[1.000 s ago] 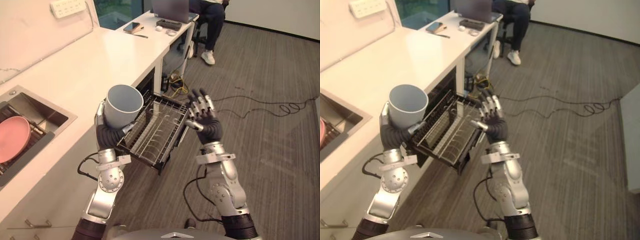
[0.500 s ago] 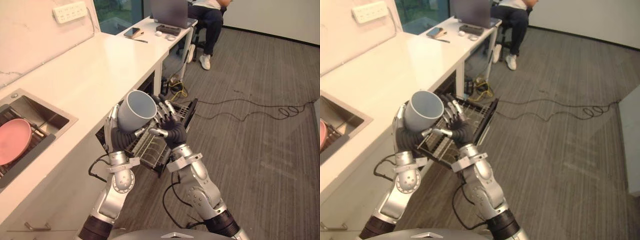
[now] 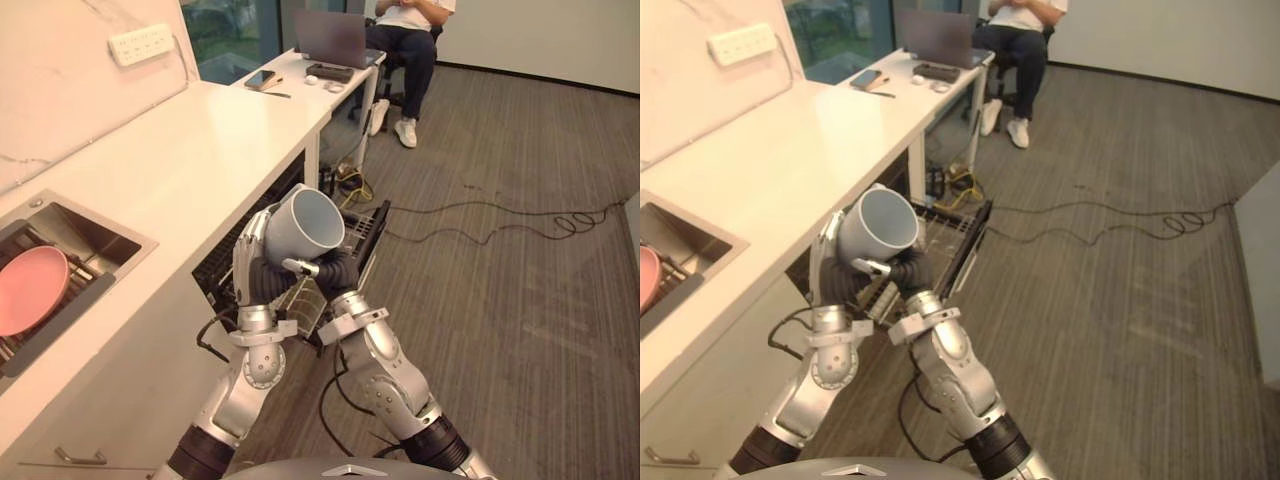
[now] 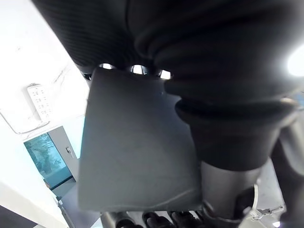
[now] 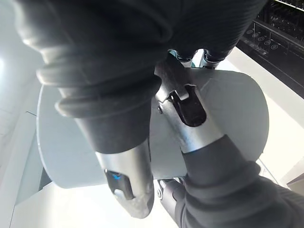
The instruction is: Walk over to the sink, pick up the cup, carry it to the dishwasher, place the cup inside the dishwasher, then close the dishwasher door
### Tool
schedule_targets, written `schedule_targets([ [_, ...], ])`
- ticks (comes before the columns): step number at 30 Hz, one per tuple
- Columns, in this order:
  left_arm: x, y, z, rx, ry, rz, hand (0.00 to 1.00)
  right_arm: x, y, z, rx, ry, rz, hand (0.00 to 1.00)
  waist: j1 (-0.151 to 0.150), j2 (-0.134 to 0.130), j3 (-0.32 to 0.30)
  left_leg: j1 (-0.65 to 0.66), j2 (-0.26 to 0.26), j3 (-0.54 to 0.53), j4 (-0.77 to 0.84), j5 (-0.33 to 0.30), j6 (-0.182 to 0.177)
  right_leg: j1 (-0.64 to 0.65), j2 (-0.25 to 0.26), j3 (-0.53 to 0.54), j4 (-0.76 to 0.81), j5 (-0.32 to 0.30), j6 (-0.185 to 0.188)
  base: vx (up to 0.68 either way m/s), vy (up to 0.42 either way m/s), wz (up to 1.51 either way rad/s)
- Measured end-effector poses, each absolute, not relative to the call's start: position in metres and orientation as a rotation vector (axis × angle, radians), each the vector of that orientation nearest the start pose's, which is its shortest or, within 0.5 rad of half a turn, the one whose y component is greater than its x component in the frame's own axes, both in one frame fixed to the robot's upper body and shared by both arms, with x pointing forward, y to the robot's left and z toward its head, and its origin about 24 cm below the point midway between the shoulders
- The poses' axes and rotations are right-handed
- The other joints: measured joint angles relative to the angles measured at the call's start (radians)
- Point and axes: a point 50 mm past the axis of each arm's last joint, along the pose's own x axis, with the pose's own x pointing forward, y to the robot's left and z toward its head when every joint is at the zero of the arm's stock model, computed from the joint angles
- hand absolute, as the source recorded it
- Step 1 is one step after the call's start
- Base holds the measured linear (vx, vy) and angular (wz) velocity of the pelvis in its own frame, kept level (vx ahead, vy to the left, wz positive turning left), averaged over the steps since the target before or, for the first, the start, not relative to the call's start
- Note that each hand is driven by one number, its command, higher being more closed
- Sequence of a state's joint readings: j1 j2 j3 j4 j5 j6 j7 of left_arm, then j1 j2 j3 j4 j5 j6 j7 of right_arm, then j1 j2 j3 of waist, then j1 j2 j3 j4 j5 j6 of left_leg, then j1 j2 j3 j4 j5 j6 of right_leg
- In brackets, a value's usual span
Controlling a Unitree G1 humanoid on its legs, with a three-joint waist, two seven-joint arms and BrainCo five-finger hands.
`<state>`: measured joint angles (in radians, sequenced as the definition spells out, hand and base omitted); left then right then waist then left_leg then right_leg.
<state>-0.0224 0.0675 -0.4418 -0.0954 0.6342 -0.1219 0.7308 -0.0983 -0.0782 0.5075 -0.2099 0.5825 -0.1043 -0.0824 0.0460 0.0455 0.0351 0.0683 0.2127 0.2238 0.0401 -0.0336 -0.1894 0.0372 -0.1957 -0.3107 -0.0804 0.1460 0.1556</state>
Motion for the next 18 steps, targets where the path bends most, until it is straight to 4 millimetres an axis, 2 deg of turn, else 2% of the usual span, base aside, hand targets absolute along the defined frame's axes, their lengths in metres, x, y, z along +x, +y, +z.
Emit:
schedule_targets([
  [1,0.2279,0.0755,0.0898,0.478,-0.557,0.250,1.00,0.2348,-0.0422,0.1092,0.558,-0.183,0.486,1.00,0.002,0.001,-0.006,0.001,-0.001,0.000,-0.007,0.004,0.000,-0.002,0.000,-0.001,0.000,0.000,0.000,0.00,0.000,0.00],
  [18,0.2279,0.0710,0.0833,0.484,-0.523,0.263,1.00,0.2340,-0.0400,0.1077,0.524,-0.166,0.371,1.00,0.003,0.005,-0.030,0.001,-0.002,0.000,-0.017,0.010,-0.001,-0.006,0.000,0.000,0.000,0.000,0.000,0.00,0.000,0.00],
])
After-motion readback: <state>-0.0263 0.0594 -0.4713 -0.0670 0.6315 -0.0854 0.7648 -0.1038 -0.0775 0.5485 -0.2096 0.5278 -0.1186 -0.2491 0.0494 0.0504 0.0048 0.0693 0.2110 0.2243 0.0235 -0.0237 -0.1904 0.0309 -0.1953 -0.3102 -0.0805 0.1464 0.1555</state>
